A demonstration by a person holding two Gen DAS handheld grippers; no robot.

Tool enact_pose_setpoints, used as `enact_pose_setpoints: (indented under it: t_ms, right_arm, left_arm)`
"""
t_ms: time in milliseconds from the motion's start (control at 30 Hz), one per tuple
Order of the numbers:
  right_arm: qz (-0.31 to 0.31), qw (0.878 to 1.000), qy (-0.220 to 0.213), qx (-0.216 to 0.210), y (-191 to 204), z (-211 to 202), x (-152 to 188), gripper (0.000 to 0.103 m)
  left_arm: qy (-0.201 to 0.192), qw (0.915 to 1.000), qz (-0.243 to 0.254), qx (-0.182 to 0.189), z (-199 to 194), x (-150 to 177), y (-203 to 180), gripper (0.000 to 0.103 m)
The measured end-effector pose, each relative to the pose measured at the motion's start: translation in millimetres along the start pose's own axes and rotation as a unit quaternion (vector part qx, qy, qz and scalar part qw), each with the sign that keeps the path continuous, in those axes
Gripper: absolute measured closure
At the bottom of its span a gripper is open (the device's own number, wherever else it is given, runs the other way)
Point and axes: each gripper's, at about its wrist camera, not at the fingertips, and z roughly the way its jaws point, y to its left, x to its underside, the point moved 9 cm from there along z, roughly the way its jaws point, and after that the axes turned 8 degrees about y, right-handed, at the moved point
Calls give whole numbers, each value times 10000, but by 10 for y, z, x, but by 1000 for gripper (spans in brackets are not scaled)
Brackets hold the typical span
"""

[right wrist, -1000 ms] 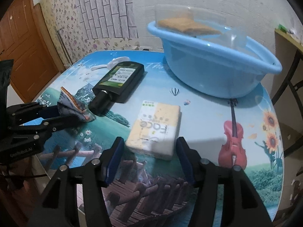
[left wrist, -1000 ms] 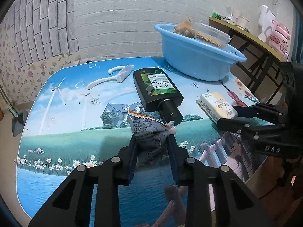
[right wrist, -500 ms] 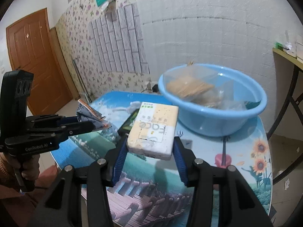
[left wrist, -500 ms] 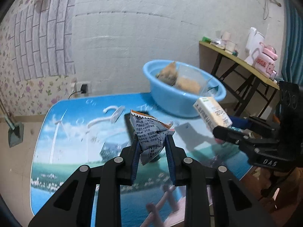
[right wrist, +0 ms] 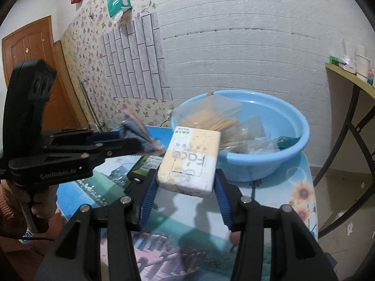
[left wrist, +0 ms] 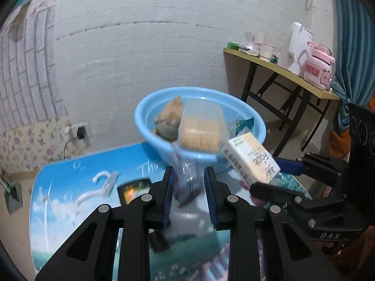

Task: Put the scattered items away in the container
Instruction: 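Lift the snack wrapper with the left tool while the right tool lifts the tissue pack toward the basin, then carry the wrapper to the basin with the left tool while the right tool holds the tissue pack over it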

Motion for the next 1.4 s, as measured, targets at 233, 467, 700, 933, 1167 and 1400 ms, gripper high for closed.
enact_pose_setpoints:
  t_ms: [233,467,700,933,1167,1400]
  right_arm:
    - [20,10000,-33,17,-157,73,-89,56]
    - [161,9997,-147,-135,-255,21,-111,56]
    - [209,9995,-163,-147,-279,49,-124,56]
    - [191,9996,-167,-136,-269,43,-129,56]
    - [208,9995,-190,-122,-285,43,-151,56]
    - [220,9995,-220,-101,-298,43,-189,57]
  left_arm:
    - [-16,10000,-36,-11,150,-226,21,78]
    - [499,9983,255,-149,368,136,-56,68]
    - [1028,9936,367,-290,795,332,-77,59]
    - [1252,9902,442,-436,1124,364,-42,58]
    - [1079,9936,293,-141,1017,373,-25,83]
    - [644,9979,17,-77,566,344,77,84]
